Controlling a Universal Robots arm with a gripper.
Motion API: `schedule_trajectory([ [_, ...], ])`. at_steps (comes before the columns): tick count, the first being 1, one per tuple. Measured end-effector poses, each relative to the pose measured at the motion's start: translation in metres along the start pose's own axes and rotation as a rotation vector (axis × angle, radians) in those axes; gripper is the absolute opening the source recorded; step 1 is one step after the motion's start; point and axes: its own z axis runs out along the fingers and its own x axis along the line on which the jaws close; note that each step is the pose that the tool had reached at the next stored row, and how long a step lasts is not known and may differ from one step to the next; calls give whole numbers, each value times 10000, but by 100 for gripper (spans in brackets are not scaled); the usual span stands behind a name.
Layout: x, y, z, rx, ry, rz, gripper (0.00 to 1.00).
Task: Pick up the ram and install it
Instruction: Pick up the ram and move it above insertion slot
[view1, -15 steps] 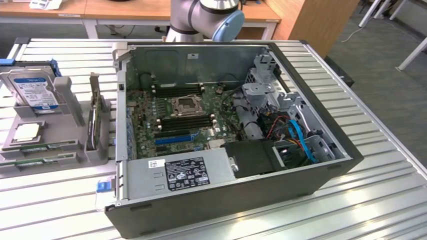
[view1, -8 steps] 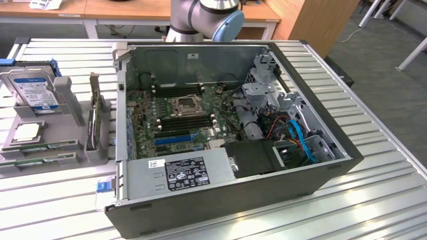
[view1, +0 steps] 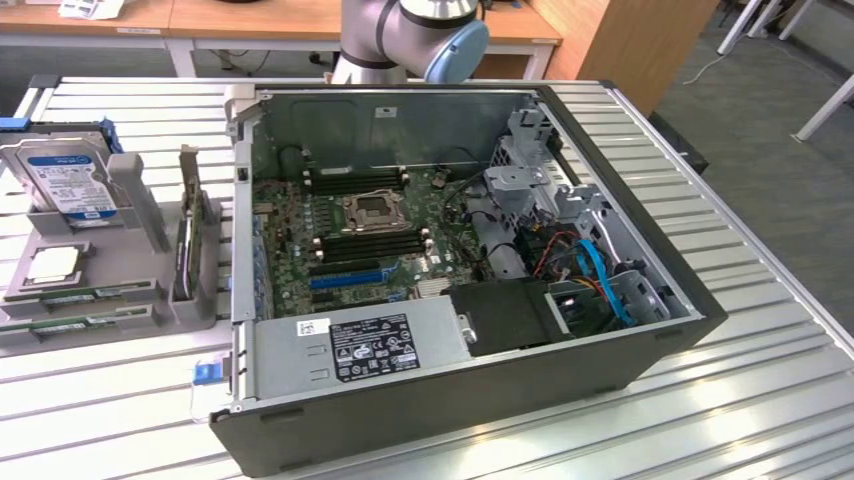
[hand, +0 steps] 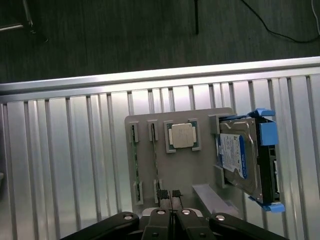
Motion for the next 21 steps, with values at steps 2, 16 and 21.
schedule_trajectory([
  [2, 0, 0, 1, 27, -4, -28, 10],
  [16, 1, 0, 7, 53, 25, -912, 10],
  [21, 1, 0, 7, 53, 26, -929, 10],
])
